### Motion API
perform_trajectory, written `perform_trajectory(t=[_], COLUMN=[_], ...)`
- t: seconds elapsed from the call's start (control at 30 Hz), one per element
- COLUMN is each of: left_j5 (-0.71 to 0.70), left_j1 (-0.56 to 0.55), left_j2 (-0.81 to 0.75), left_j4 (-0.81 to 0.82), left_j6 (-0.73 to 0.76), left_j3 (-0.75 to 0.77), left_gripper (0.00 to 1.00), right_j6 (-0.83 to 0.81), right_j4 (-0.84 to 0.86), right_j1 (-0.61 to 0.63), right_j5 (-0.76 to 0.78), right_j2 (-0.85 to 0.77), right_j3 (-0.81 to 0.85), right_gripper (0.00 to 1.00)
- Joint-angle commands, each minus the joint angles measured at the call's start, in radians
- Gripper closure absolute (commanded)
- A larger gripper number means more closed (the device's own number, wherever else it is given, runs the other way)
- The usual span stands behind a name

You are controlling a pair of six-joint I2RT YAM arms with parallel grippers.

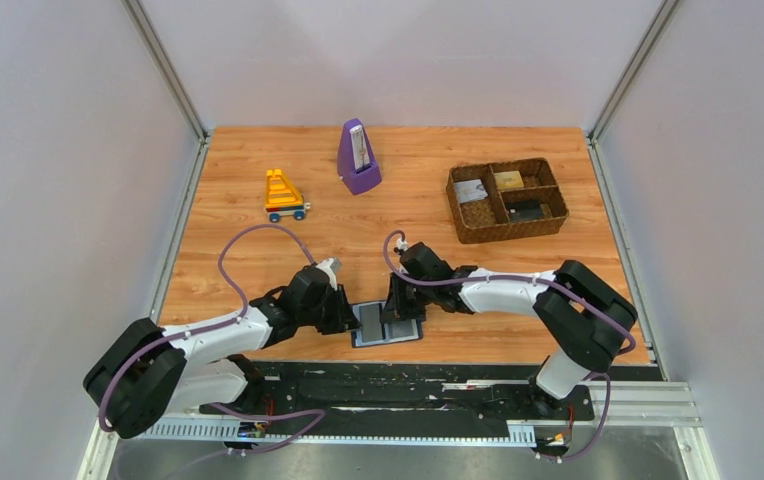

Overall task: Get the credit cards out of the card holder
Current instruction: Remove the credit card from the card holder.

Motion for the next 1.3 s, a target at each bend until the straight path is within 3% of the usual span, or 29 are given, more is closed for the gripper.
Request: perform_trajectory(t=[0.0, 0.47, 0.77, 1.03, 1.27], left_j5=[-0.016, -0.063, -0.027, 0.04, 0.029], left_j1=[0.001, 0.001, 0.0, 0.001, 0.001], left_j2=[0.019, 0.022, -0.017, -0.135, -0.214], left_j4=[-0.002, -0.06, -0.112, -0.174, -0.3], left_j6=[0.033, 0.033, 0.03, -0.013, -0.119], left_j3=[0.003, -0.004, 0.037, 0.119, 0.238], left_gripper=[0.79, 0.79, 0.77, 0.59, 0.25], right_j6=[-0.016, -0.046, -0.116, -0.288, -0.626], right_j4=[0.099, 0.104, -0.051, -0.114, 0.048], right_j1=[-0.019, -0.099, -0.149, -0.136, 0.018], right_j5=[-0.054, -0.09, -0.035, 0.066, 0.339], right_j2=[-0.008, -0.137, -0.287, -0.392, -0.527], right_j3=[-0.021, -0.122, -0.122, -0.07, -0.133], right_gripper=[1.0, 1.0, 1.0, 1.0, 1.0])
